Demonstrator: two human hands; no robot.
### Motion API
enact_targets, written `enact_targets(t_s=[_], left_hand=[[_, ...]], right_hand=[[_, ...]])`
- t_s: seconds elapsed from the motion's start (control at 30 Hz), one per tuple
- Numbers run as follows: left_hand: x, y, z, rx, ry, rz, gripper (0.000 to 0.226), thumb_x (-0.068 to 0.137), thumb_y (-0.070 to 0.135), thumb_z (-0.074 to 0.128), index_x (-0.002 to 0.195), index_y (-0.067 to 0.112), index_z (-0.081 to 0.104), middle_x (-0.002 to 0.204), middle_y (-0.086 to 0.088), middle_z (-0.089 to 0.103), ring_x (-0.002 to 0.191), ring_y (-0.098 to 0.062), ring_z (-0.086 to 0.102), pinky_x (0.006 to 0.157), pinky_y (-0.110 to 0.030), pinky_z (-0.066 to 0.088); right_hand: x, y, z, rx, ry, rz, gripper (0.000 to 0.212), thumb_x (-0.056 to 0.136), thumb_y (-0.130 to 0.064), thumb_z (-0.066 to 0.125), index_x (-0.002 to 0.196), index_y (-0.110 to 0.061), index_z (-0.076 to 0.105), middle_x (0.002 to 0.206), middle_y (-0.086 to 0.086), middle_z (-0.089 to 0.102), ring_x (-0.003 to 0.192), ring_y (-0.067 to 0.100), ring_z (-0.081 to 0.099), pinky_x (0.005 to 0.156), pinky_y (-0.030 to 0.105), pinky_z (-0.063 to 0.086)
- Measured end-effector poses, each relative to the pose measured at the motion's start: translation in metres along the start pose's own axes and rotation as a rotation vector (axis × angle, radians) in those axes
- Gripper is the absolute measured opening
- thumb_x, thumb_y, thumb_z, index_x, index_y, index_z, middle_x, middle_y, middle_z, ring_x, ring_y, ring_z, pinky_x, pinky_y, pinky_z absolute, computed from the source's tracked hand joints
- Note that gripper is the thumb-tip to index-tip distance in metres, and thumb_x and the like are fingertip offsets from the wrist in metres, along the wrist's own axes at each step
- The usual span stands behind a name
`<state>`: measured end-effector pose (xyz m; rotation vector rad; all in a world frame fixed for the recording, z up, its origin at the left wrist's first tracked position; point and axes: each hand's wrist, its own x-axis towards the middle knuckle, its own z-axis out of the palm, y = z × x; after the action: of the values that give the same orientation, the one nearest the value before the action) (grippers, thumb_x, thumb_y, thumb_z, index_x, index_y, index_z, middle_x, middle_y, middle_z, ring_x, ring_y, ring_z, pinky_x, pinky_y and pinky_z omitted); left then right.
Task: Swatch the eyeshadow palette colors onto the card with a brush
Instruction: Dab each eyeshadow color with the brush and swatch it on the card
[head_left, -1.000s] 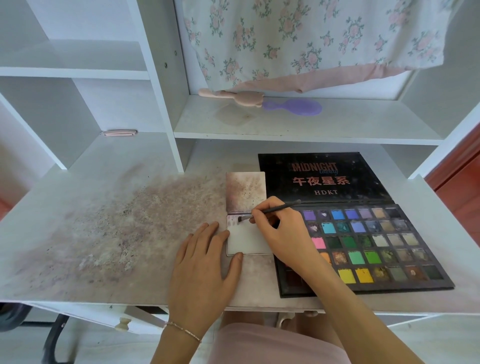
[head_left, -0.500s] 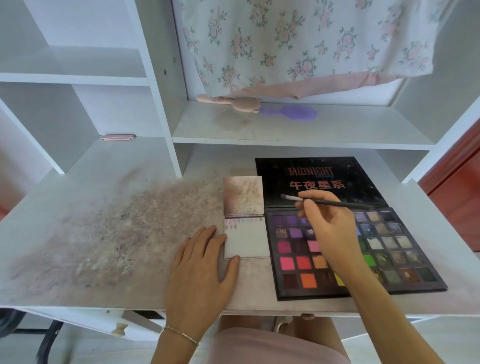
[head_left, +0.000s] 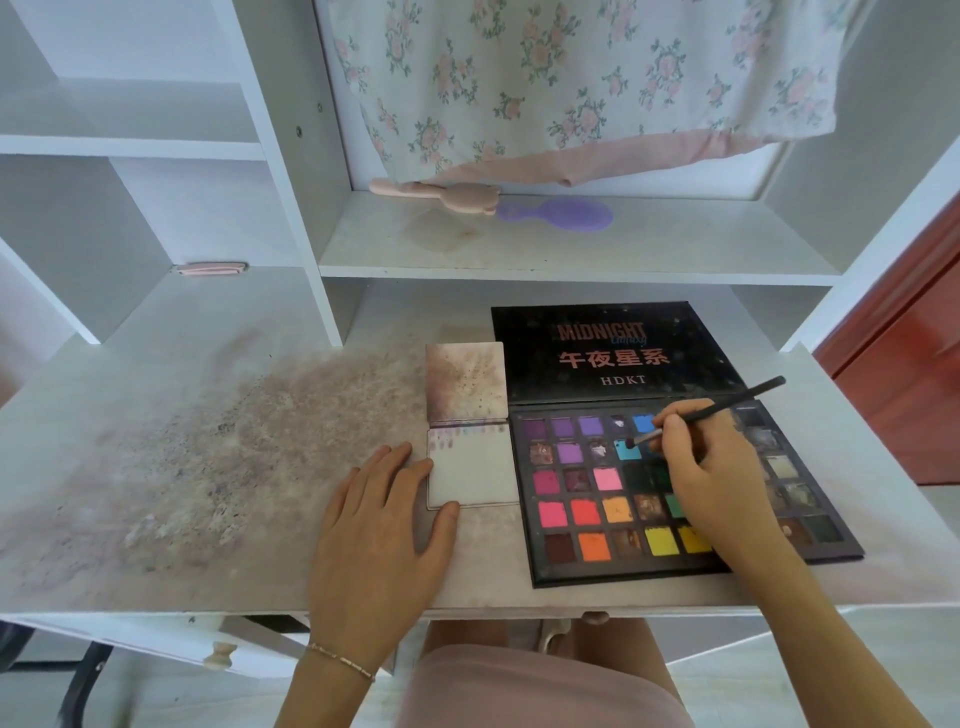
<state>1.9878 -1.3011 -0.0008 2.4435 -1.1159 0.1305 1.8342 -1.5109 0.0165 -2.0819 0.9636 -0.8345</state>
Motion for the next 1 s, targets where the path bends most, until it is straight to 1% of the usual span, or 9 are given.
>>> enact_targets(t_s=[0.13, 0.23, 0.33, 0.4, 0.47, 0.6, 0.77, 0.87, 1.0], left_hand=[[-0.0004, 0.0006, -0.0005, 0.006, 0.003, 0.005, 0.051, 0.082, 0.047, 0.04, 0.11, 0.012, 0.066, 0.121, -0.008, 0.062, 0.114, -0.028, 0.057, 0.098, -0.042, 0.034], [-0.0007, 0.0006, -0.0001, 0.005, 0.001, -0.006, 0.045, 0.081, 0.042, 0.051, 0.11, 0.012, 0.065, 0.122, -0.009, 0.061, 0.114, -0.029, 0.057, 0.099, -0.041, 0.031], [-0.0007, 0.0009, -0.0009, 0.009, -0.01, -0.006, 0.052, 0.082, 0.047, 0.04, 0.111, 0.013, 0.065, 0.122, -0.008, 0.061, 0.115, -0.029, 0.056, 0.099, -0.041, 0.032], [-0.0007, 0.0012, -0.0012, 0.006, -0.008, -0.004, 0.051, 0.082, 0.047, 0.041, 0.111, 0.013, 0.065, 0.122, -0.008, 0.061, 0.115, -0.028, 0.056, 0.099, -0.042, 0.032], [-0.0006, 0.0014, -0.0009, -0.002, -0.005, -0.005, 0.049, 0.082, 0.046, 0.044, 0.111, 0.012, 0.065, 0.123, -0.008, 0.061, 0.115, -0.028, 0.056, 0.099, -0.043, 0.034], [-0.0008, 0.0013, -0.0001, -0.006, 0.001, -0.009, 0.043, 0.078, 0.038, 0.055, 0.11, 0.012, 0.065, 0.122, -0.009, 0.061, 0.115, -0.03, 0.056, 0.098, -0.045, 0.036], [-0.0012, 0.001, 0.0, -0.014, -0.004, -0.013, 0.043, 0.078, 0.038, 0.055, 0.111, 0.012, 0.065, 0.123, -0.009, 0.061, 0.116, -0.029, 0.056, 0.098, -0.046, 0.037], [-0.0013, 0.0012, -0.0001, -0.025, -0.009, -0.021, 0.044, 0.078, 0.038, 0.054, 0.111, 0.012, 0.065, 0.124, -0.009, 0.06, 0.117, -0.029, 0.055, 0.098, -0.046, 0.038], [-0.0011, 0.0016, -0.0006, -0.026, -0.01, -0.019, 0.044, 0.078, 0.038, 0.054, 0.111, 0.012, 0.065, 0.124, -0.009, 0.06, 0.117, -0.029, 0.055, 0.099, -0.047, 0.038]], right_hand=[[0.001, 0.0001, 0.0001, -0.015, -0.018, -0.035, 0.018, 0.093, -0.015, 0.045, 0.082, -0.029, 0.047, 0.071, -0.016, 0.054, 0.069, -0.005, 0.057, 0.048, 0.008, 0.043], [0.0003, -0.0017, 0.0, -0.037, -0.057, -0.06, 0.026, 0.092, -0.013, 0.045, 0.075, -0.033, 0.045, 0.069, -0.011, 0.056, 0.066, 0.001, 0.057, 0.05, 0.009, 0.043], [0.0007, -0.0021, -0.0006, -0.055, -0.057, -0.059, 0.026, 0.092, -0.013, 0.046, 0.074, -0.032, 0.045, 0.069, -0.007, 0.056, 0.065, 0.003, 0.056, 0.05, 0.01, 0.043], [0.0011, -0.0016, -0.0011, -0.05, -0.027, -0.047, 0.02, 0.092, -0.013, 0.045, 0.078, -0.027, 0.047, 0.071, -0.004, 0.056, 0.066, 0.004, 0.056, 0.05, 0.01, 0.042], [0.001, -0.0017, -0.0019, -0.022, -0.016, -0.052, 0.017, 0.092, -0.012, 0.046, 0.081, -0.024, 0.048, 0.069, -0.007, 0.056, 0.066, 0.002, 0.056, 0.05, 0.009, 0.044], [0.0005, -0.0017, -0.0015, -0.042, -0.07, -0.07, 0.025, 0.092, -0.012, 0.046, 0.076, -0.031, 0.047, 0.069, -0.006, 0.058, 0.067, 0.003, 0.058, 0.052, 0.01, 0.044], [0.0005, -0.0012, -0.0024, -0.003, -0.034, -0.048, 0.024, 0.091, -0.013, 0.047, 0.077, -0.032, 0.046, 0.069, -0.011, 0.056, 0.068, -0.005, 0.057, 0.054, 0.005, 0.044], [-0.0002, -0.0019, -0.0025, -0.03, -0.052, -0.049, 0.026, 0.091, -0.013, 0.047, 0.075, -0.034, 0.046, 0.069, -0.009, 0.057, 0.067, 0.001, 0.057, 0.051, 0.011, 0.044], [-0.0008, -0.0049, -0.0037, 0.051, 0.045, -0.018, 0.028, 0.091, -0.012, 0.047, 0.074, -0.034, 0.047, 0.071, -0.013, 0.056, 0.07, 0.002, 0.057, 0.055, 0.013, 0.042]])
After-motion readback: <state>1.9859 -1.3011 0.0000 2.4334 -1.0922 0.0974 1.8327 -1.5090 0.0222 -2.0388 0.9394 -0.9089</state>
